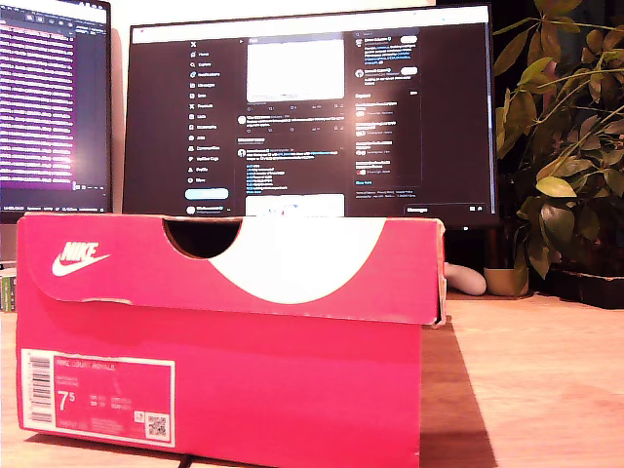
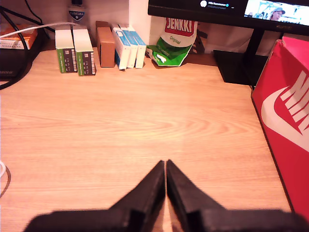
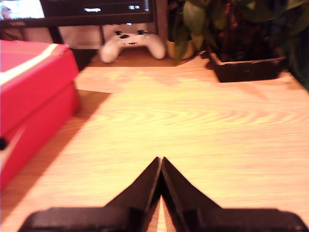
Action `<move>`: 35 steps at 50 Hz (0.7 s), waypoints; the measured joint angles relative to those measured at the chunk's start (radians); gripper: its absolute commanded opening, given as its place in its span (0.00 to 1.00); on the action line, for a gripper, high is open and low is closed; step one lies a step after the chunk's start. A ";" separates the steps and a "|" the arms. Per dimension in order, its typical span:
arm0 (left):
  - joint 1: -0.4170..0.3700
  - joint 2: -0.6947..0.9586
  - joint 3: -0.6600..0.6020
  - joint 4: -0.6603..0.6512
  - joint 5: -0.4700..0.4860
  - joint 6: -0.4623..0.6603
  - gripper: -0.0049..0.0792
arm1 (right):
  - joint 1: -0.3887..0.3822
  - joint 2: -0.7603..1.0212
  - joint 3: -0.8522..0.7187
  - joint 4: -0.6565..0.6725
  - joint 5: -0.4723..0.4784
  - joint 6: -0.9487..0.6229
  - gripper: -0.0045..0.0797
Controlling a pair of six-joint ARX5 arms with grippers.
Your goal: Close the red shoebox by pushing the lid with your left arm and holding the box in place with your right arm
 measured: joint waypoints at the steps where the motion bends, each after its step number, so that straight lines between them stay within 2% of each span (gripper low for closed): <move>1: 0.000 0.000 0.000 0.000 0.000 0.000 0.04 | -0.011 0.000 0.000 0.000 -0.017 -0.007 0.04; 7: 0.000 0.000 0.000 0.000 0.000 0.000 0.04 | -0.057 0.000 0.000 0.000 -0.072 -0.067 0.04; 17: 0.000 0.000 0.000 0.000 0.000 0.000 0.04 | -0.122 0.000 0.000 0.001 -0.132 -0.080 0.04; 28: 0.000 0.000 0.000 0.000 0.000 0.000 0.04 | -0.132 0.000 -0.003 0.061 -0.174 -0.038 0.04; 35: 0.000 0.000 0.000 0.000 0.000 0.000 0.04 | -0.132 0.000 -0.007 0.071 -0.149 -0.031 0.04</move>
